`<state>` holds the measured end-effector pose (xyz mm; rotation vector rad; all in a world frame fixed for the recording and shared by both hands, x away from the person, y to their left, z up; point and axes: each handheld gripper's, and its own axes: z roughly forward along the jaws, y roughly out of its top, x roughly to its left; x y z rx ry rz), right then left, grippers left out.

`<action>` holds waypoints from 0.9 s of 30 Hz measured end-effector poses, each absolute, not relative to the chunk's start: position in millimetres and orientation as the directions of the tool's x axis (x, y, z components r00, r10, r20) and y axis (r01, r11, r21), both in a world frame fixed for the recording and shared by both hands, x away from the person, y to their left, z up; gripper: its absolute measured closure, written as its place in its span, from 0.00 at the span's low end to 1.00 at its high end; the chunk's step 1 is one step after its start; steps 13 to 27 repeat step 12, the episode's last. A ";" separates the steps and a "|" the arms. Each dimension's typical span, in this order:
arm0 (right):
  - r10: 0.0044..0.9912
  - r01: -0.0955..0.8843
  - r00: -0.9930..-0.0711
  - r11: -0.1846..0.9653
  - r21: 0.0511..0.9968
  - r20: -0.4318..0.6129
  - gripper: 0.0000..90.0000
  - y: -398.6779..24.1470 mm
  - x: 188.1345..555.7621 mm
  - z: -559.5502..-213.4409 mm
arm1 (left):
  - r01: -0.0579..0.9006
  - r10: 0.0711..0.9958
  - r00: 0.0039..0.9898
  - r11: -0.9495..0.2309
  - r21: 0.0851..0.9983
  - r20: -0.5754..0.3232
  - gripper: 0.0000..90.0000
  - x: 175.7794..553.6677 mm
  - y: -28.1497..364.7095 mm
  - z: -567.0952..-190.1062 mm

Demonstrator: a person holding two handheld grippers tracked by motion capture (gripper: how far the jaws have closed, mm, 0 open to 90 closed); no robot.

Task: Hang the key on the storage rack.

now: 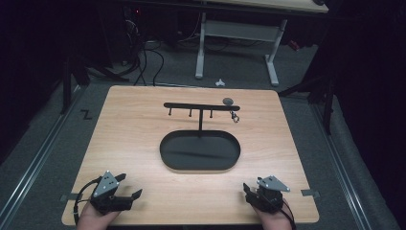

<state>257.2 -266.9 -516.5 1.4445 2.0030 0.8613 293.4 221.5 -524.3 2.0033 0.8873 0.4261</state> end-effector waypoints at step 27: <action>0.954 0.634 -0.297 0.219 0.742 -0.028 0.40 -266.2 260.3 -520.1 | 0.420 0.717 0.696 -0.363 0.832 -0.038 0.17 291.3 220.6 -524.2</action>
